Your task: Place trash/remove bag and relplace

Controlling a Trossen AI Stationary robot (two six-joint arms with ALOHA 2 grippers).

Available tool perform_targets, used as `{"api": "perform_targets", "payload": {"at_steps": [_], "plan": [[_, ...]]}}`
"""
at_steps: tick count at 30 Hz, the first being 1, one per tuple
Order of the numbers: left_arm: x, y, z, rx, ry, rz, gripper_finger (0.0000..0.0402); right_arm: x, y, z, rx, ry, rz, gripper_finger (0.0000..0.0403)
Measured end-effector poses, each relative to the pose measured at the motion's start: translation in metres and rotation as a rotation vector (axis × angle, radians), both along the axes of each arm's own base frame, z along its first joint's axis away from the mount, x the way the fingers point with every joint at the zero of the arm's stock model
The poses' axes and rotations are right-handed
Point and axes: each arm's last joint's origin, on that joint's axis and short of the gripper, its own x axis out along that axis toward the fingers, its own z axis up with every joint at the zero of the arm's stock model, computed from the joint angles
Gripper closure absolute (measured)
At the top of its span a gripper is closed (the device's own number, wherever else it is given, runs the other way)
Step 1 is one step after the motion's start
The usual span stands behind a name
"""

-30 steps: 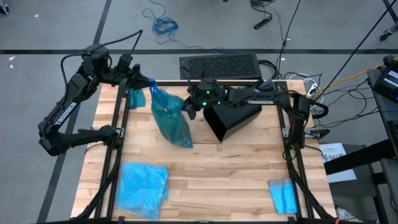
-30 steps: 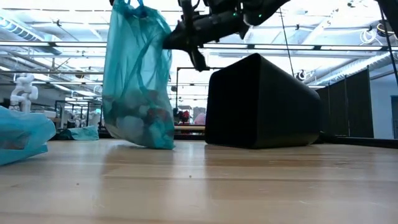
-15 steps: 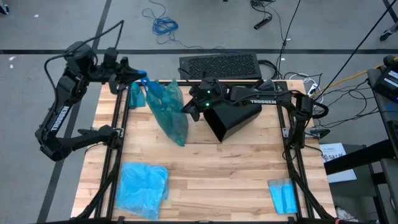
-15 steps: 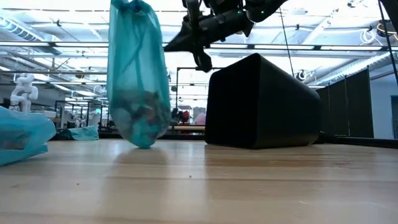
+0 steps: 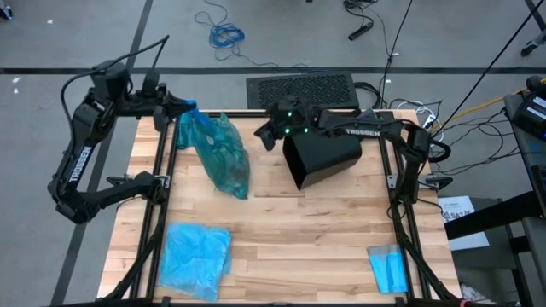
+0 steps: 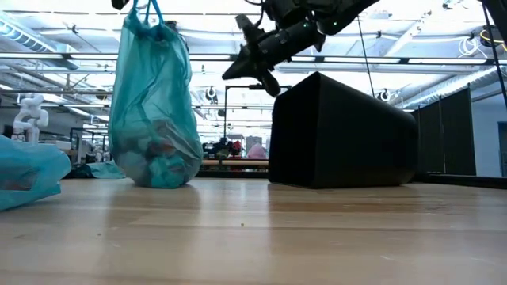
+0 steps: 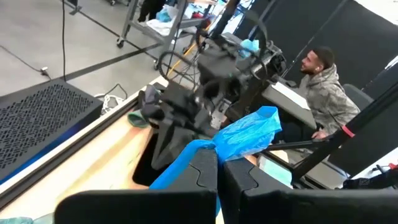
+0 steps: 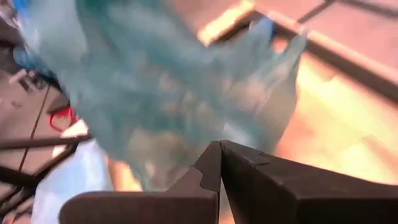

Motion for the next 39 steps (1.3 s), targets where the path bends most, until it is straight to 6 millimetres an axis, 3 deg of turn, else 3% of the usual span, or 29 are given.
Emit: {"api": "perform_targets", "payload": {"at_steps": [6, 12, 18, 25, 35, 39], "plan": [[0.0, 0.0, 0.0, 0.0, 0.0, 0.0, 0.0401, -0.012, -0.026, 0.014, -0.035, -0.073, -0.047, 0.0403], [0.001, 0.001, -0.001, 0.012, 0.006, -0.005, 0.0402, -0.038, -0.068, -0.008, 0.056, 0.103, -0.205, 0.0403], [0.003, 0.005, -0.002, 0.019, 0.014, -0.006, 0.0402, -0.056, -0.083, -0.019, 0.13, 0.208, -0.187, 0.0403], [0.005, 0.01, -0.004, 0.017, 0.025, -0.003, 0.0402, -0.065, -0.074, -0.032, 0.196, 0.359, -0.093, 0.0403], [0.005, 0.01, -0.004, 0.023, 0.027, -0.004, 0.0402, -0.057, -0.019, -0.044, 0.213, 0.581, 0.11, 0.0403], [0.005, 0.01, -0.004, 0.031, 0.029, -0.006, 0.0402, -0.06, -0.005, -0.046, 0.19, 0.689, 0.117, 0.0403]]}}
